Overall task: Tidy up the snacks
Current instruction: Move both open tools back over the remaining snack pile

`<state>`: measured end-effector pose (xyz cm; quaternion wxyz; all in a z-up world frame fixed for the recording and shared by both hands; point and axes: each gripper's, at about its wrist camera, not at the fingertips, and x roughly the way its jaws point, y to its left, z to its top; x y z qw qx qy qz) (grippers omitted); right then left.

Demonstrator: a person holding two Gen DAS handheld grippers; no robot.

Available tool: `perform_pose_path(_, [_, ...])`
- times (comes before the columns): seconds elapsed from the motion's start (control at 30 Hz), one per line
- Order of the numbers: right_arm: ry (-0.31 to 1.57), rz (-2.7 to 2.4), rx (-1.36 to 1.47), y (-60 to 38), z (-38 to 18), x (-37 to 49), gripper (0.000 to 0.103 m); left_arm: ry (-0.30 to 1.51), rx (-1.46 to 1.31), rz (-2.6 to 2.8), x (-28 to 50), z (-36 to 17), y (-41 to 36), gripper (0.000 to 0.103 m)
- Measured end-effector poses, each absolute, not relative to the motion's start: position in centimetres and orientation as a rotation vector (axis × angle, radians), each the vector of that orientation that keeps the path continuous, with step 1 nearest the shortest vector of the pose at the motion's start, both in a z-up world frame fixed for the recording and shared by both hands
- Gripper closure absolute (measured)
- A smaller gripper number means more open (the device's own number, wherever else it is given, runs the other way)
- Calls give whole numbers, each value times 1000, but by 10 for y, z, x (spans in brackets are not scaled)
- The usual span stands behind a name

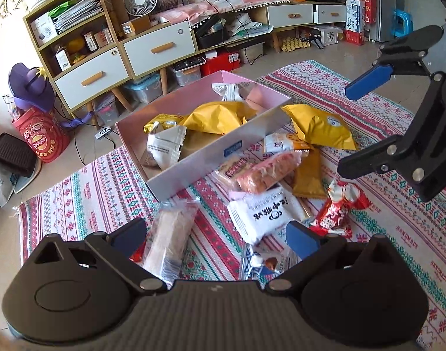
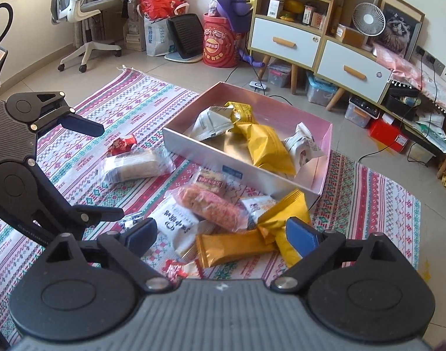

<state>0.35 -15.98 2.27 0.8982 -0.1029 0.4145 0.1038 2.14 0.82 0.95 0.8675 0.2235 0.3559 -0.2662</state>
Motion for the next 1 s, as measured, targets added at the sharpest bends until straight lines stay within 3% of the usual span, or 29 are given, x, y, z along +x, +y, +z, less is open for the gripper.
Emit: perform_pose_path(1.0, [899,264,-345,-151,-45,-27,12,819,368,-657,8,-59,10,0])
